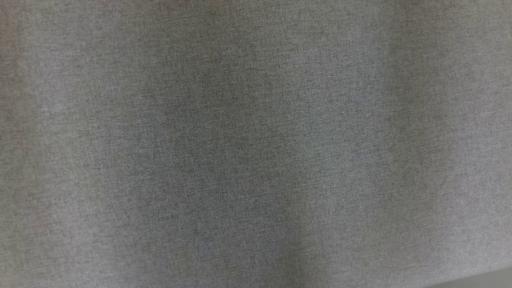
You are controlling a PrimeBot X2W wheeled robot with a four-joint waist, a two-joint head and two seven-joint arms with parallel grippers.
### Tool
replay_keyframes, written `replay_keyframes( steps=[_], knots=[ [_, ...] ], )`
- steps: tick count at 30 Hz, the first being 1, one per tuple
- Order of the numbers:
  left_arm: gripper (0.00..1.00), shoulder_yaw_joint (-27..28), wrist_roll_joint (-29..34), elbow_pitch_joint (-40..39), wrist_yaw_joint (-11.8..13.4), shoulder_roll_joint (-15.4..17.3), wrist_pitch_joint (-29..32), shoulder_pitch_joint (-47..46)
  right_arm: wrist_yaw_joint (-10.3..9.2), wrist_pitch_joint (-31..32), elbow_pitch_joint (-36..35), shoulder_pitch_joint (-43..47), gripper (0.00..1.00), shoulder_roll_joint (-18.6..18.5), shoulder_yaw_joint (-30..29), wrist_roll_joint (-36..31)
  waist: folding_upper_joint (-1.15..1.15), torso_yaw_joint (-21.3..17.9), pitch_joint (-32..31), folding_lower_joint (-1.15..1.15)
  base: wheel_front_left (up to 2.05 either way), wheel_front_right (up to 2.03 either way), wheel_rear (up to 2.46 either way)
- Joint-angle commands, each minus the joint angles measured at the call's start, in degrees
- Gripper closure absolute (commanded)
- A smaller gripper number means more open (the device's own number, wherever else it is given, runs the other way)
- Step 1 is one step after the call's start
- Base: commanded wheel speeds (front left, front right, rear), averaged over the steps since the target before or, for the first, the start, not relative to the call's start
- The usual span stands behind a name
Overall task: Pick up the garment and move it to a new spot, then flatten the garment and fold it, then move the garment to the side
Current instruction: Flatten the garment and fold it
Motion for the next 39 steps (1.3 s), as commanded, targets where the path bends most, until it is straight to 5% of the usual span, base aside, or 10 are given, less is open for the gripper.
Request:
replay_keyframes(
  steps=[1, 7, 14, 16, 19, 20, 26, 39],
  knots=[
    [1.00, -0.53, -1.29, 0.05, 0.16, 0.40, -0.97, 2.03, -0.13, -0.42, 0.28, 1.60, 1.00, -0.67, 0.61, 0.97, -0.01, 0.09, -0.12, 0.00, 0.00, 0.00, 0.00],
    [1.00, -3.25, -7.23, -2.74, 0.16, 3.17, -5.24, 10.65, -0.13, -3.00, -2.52, 11.22, 1.00, -3.62, 3.72, 7.26, -0.01, 0.10, -3.75, 0.00, 0.00, 0.00, 0.00],
    [1.00, -3.87, -13.29, -10.92, 0.18, 6.19, -7.82, 29.04, -0.13, -5.49, -13.30, 32.62, 1.00, -8.51, 6.43, 15.64, -0.01, 0.01, -11.27, 0.00, 0.00, 0.00, 0.00],
    [1.00, -3.04, -14.01, -14.46, 1.43, 6.96, -8.18, 35.47, -0.13, -5.95, -17.36, 39.90, 1.00, -10.00, 5.92, 18.08, -0.01, 0.05, -13.12, 0.00, 0.00, 0.00, 0.00],
    [1.00, 0.50, -16.46, -29.44, 8.33, 8.25, -8.34, 57.12, -0.13, -7.00, -28.81, 62.46, 1.00, -12.41, 1.81, 21.48, -0.01, 0.70, -17.37, 0.00, 0.00, 0.00, 0.00],
    [1.00, 3.70, -16.95, -36.74, 11.53, 7.86, -8.35, 68.41, -0.13, -6.87, -33.27, 73.52, 1.00, -11.51, -1.57, 22.01, -0.01, 1.24, -19.24, 0.00, 0.00, 0.00, 0.00],
    [1.00, 8.08, -16.68, -44.39, 14.25, 5.97, -8.37, 85.90, -0.13, -4.97, -39.10, 90.90, 1.00, -8.55, -7.41, 20.28, -0.01, 1.69, -22.18, 0.00, 0.00, 0.00, 0.00],
    [1.00, 15.26, -10.38, -44.60, 12.86, -2.18, -8.38, 113.78, -0.13, 4.55, -48.94, 117.80, 1.00, 2.57, -19.13, 11.96, -0.01, 1.05, -28.10, 0.00, 0.00, 0.00, 0.00]
  ],
)
